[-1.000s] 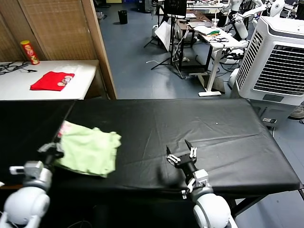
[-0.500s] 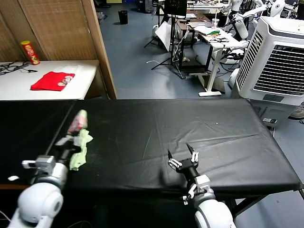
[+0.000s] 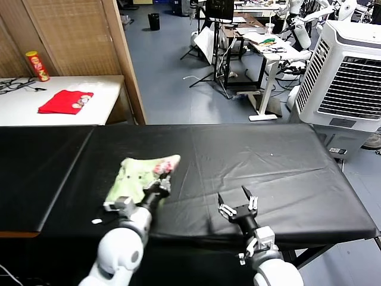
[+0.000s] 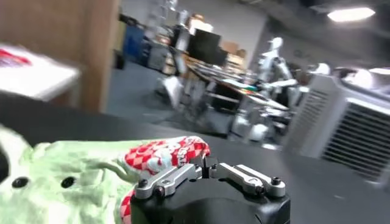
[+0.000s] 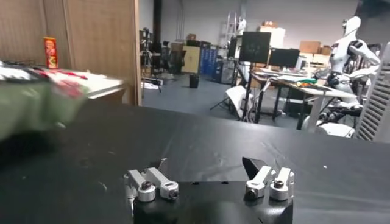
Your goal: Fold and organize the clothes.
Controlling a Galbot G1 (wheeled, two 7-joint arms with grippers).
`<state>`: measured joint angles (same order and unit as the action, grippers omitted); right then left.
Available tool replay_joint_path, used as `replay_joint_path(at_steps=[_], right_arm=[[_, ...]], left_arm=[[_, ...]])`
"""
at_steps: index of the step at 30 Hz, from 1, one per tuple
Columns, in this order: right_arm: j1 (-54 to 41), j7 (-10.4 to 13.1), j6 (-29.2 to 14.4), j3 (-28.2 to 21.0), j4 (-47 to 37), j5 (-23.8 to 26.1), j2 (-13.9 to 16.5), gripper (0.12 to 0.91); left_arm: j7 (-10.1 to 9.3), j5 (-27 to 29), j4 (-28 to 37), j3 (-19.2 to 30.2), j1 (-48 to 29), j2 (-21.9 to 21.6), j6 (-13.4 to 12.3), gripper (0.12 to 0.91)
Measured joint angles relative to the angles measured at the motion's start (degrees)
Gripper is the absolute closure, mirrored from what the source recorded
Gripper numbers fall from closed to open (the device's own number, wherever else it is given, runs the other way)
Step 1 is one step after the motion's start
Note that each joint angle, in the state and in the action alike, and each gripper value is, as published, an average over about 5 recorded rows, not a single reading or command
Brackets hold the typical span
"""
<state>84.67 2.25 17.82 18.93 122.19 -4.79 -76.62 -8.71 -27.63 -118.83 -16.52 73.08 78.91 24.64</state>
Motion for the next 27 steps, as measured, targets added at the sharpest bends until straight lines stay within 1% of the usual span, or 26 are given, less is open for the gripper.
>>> replay_joint_path(at_steps=[2, 3, 4, 5, 6, 9, 10, 12, 16, 19, 20, 23, 25, 26, 27], right_arm=[[-0.6, -0.4, 1.4, -0.4, -0.2, -1.9, 0.4, 0.227], [-1.1, -0.5, 2.3, -0.6, -0.3, -3.0, 0.6, 0.227], [-1.6, -0.6, 3.4, -0.8, -0.6, -4.4, 0.7, 0.227], [-2.3, -0.7, 4.7, -1.2, -0.9, -6.0, 0.9, 0.227], [-3.0, -0.6, 5.9, -1.6, -1.2, -7.7, 0.9, 0.227], [-5.9, -0.1, 9.7, -3.2, -2.7, -13.1, 0.7, 0.227], [-7.0, 0.1, 10.8, -3.8, -3.3, -14.8, 0.5, 0.227], [-9.4, 0.3, 12.3, -5.2, -4.9, -17.6, 0.0, 0.227], [-14.1, 0.5, 13.7, -8.0, -8.8, -21.0, -1.2, 0.227], [-16.9, 1.0, 14.5, -9.7, -11.8, -23.1, -2.1, 0.242], [-17.8, 1.4, 14.9, -10.2, -12.8, -24.0, -2.3, 0.264], [-19.7, 2.6, 15.9, -11.0, -15.3, -26.8, -3.1, 0.39], [-20.6, 3.1, 16.1, -11.2, -16.7, -28.1, -3.5, 0.506], [-20.8, 3.1, 16.0, -11.2, -17.1, -28.3, -3.6, 0.557], [-21.0, 2.8, 15.8, -11.1, -17.5, -28.2, -3.7, 0.624]], left_arm=[[1.55, 2.2, 0.2, 1.1, 0.2, 1.0, -0.4, 0.688], [2.41, 3.0, 0.1, 1.5, 0.3, 1.4, -0.6, 0.621], [3.21, 3.6, 0.0, 1.8, 0.5, 1.5, -0.9, 0.571], [3.9, 4.0, -0.2, 2.0, 0.8, 1.6, -1.2, 0.521], [4.45, 4.3, -0.5, 2.0, 1.0, 1.6, -1.5, 0.454], [5.26, 4.8, -1.7, 1.5, 2.0, 1.2, -2.7, 0.31], [5.33, 4.9, -2.2, 1.1, 2.3, 1.0, -3.2, 0.278], [5.34, 4.9, -3.2, 0.2, 3.2, 0.3, -3.8, 0.244], [5.06, 4.9, -5.5, -2.1, 5.2, -1.3, -4.7, 0.233], [3.98, 4.5, -7.2, -3.8, 7.0, -2.0, -5.8, 0.232], [3.57, 4.4, -7.7, -4.2, 7.7, -2.1, -6.2, 0.232], [2.91, 4.4, -9.3, -5.4, 9.6, -2.3, -7.5, 0.232], [2.85, 4.5, -10.3, -6.2, 10.7, -2.4, -8.2, 0.232], [2.81, 4.5, -10.7, -6.6, 11.3, -2.5, -8.4, 0.232], [2.74, 4.4, -11.2, -6.9, 11.8, -2.5, -8.7, 0.232]])
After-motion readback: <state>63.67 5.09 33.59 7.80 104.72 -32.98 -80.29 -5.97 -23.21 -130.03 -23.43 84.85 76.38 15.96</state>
